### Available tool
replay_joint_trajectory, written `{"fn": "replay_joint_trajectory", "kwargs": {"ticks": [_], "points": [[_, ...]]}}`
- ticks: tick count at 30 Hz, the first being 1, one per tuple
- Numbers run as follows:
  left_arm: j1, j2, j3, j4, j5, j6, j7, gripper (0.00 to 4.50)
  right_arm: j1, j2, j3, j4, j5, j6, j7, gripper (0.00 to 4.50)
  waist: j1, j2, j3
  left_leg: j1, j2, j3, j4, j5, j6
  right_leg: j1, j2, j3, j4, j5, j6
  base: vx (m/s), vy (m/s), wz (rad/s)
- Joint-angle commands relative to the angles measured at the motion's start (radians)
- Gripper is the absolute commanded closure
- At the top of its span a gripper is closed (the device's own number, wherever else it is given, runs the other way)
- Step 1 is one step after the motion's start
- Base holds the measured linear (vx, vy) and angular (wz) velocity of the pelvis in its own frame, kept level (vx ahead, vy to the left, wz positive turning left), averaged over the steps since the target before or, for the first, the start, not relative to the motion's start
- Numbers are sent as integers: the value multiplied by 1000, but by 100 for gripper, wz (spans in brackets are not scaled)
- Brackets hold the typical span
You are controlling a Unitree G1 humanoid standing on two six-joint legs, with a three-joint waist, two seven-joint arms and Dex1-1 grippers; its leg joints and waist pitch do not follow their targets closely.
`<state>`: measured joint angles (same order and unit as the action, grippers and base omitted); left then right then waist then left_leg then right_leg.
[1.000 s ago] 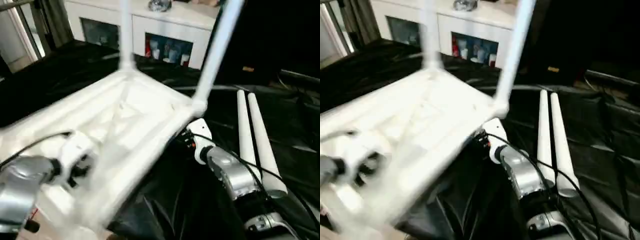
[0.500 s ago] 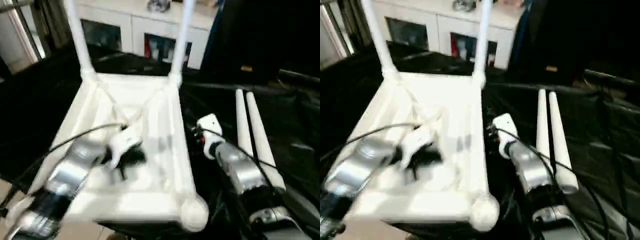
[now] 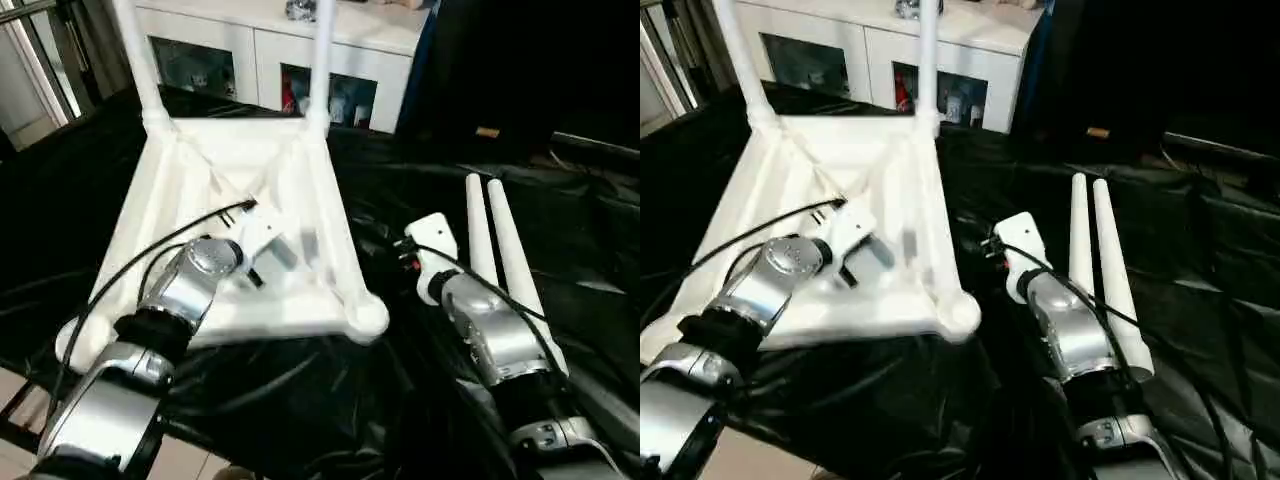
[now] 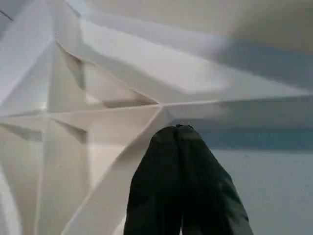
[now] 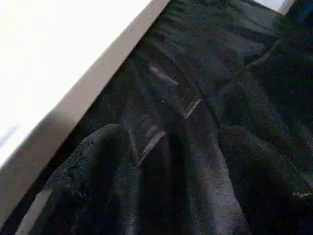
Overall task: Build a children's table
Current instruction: Rotate table base, then pick table leg
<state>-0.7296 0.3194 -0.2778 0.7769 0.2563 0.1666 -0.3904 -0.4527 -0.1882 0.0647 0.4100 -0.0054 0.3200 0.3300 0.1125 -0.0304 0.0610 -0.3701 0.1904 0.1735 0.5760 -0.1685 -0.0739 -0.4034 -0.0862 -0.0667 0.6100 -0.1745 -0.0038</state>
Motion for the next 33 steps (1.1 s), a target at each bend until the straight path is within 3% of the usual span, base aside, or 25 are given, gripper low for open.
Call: {"fn": "replay_joint_trajectory", "kwargs": {"ticks": [1, 3, 5, 6, 8, 9, 12, 13, 14, 15, 17, 18, 19, 20, 21, 24, 26, 28, 30, 33], "points": [[17, -9, 22, -80, -22, -6, -39, 434, 7, -15, -27, -42, 8, 24, -16, 95, 3, 12, -79, 13, 31, -13, -63, -197, -16, 54, -54, 42, -62, -93, -186, 0, 0, 0], [41, -18, 34, -145, -49, 1, -74, 434, 6, -21, -42, -59, 13, 45, -28, 95, 6, 15, -80, 11, 34, -12, -61, -168, -10, 56, -58, 42, -53, -44, -221, 0, 0, 0], [54, -22, 40, -178, -65, 13, -94, 434, 4, -24, -48, -66, 11, 60, -38, 95, 6, 16, -78, 13, 33, -10, -61, -182, -8, 53, -55, 42, -55, -49, -225, 0, 0, 0], [103, -33, 43, -286, -123, 35, -161, 434, -9, -36, -61, -97, 11, 129, -50, 95, 7, 10, -75, 13, 33, -9, -64, -197, -8, 55, -58, 42, -58, -89, -222, 0, 0, 0], [140, -34, 35, -362, -165, 40, -205, 434, -20, -41, -83, -120, 37, 177, -40, 95, 8, 11, -76, 14, 36, -11, -63, -197, -10, 56, -60, 42, -56, -92, -224, 0, 0, 0], [206, -20, 13, -497, -235, 20, -270, 445, -44, -40, -142, -149, 88, 244, -52, 79, 8, 9, -75, 13, 38, -9, -65, -209, -6, 54, -61, 44, -58, -113, -224, 0, 0, 0], [238, -18, 18, -579, -269, 40, -293, 450, -62, -49, -163, -154, 90, 276, -70, 63, 6, 12, -71, 14, 36, -7, -67, -234, -16, 49, -58, 44, -61, -155, -209, 0, 0, 0], [238, -18, 18, -579, -269, 40, -293, 450, -62, -49, -163, -154, 90, 276, -70, 53, 3, 9, -66, 15, 34, -5, -69, -254, -26, 45, -56, 45, -69, -213, -188, 0, 0, 0], [254, -26, 29, -625, -289, 53, -294, 450, -75, -57, -180, -158, 87, 302, -90, 53, 3, 4, -65, 16, 33, -5, -69, -265, -28, 45, -56, 45, -73, -240, -177, 0, 0, 0], [279, -42, 44, -710, -321, 112, -297, 429, -89, -78, -194, -175, 65, 372, -122, 22, 3, 3, -65, 16, 35, -8, -70, -257, -36, 49, -59, 45, -70, -264, -167, 0, 0, 0], [306, -35, 36, -780, -349, 175, -330, 408, -93, -91, -198, -197, 52, 440, -135, 12, 3, 8, -63, 16, 32, -7, -70, -265, -42, 44, -56, 44, -75, -309, -144, 0, 0, 0], [306, -35, 36, -780, -349, 175, -330, 408, -93, -91, -198, -197, 52, 440, -135, 12, 1, 6, -62, 16, 31, -6, -70, -269, -43, 43, -54, 45, -78, -319, -135, 0, 0, 0], [332, -11, 16, -831, -370, 209, -369, 408, -91, -96, -197, -223, 52, 507, -137, 5, 0, 10, -63, 17, 29, -7, -69, -271, -46, 39, -52, 45, -79, -324, -125, 0, 0, 0], [332, -11, 16, -831, -370, 209, -369, 405, -91, -96, -197, -223, 52, 507, -137, 1, 1, 10, -65, 16, 30, -9, -70, -267, -48, 43, -52, 44, -76, -312, -124, 0, 0, 0], [358, 11, 0, -877, -390, 241, -398, 396, -89, -99, -197, -252, 52, 575, -144, 0, -2, 12, -63, 11, 29, -10, -72, -261, -50, 43, -50, 44, -75, -303, -118, 0, 0, 0], [397, 37, -11, -958, -443, 313, -428, 367, -80, -96, -214, -309, 55, 692, -182, 0, -5, 12, -66, 14, 29, -8, -70, -223, -51, 43, -46, 46, -67, -231, -136, 0, 0, 0], [399, 38, -8, -978, -450, 339, -426, 365, -81, -93, -235, -312, 65, 728, -200, 0, -4, 14, -66, 15, 28, -5, -68, -219, -56, 42, -46, 46, -67, -223, -139, 0, 0, 0], [397, 37, -7, -987, -447, 348, -423, 326, -80, -91, -253, -313, 71, 750, -208, 0, -3, 7, -65, 16, 26, -4, -68, -224, -58, 42, -45, 46, -71, -242, -129, 0, 0, 0], [396, 36, -7, -990, -445, 352, -422, 328, -79, -91, -260, -314, 72, 756, -211, 0, -1, 10, -65, 16, 27, -5, -69, -227, -61, 43, -47, 47, -71, -259, -119, 0, 0, 0], [395, 44, -12, -1008, -438, 370, -426, 297, -67, -107, -260, -330, 61, 830, -197, 0, -1, 9, -65, 15, 27, -6, -68, -216, -64, 44, -46, 47, -69, -242, -112, 0, 0, 0]]}}
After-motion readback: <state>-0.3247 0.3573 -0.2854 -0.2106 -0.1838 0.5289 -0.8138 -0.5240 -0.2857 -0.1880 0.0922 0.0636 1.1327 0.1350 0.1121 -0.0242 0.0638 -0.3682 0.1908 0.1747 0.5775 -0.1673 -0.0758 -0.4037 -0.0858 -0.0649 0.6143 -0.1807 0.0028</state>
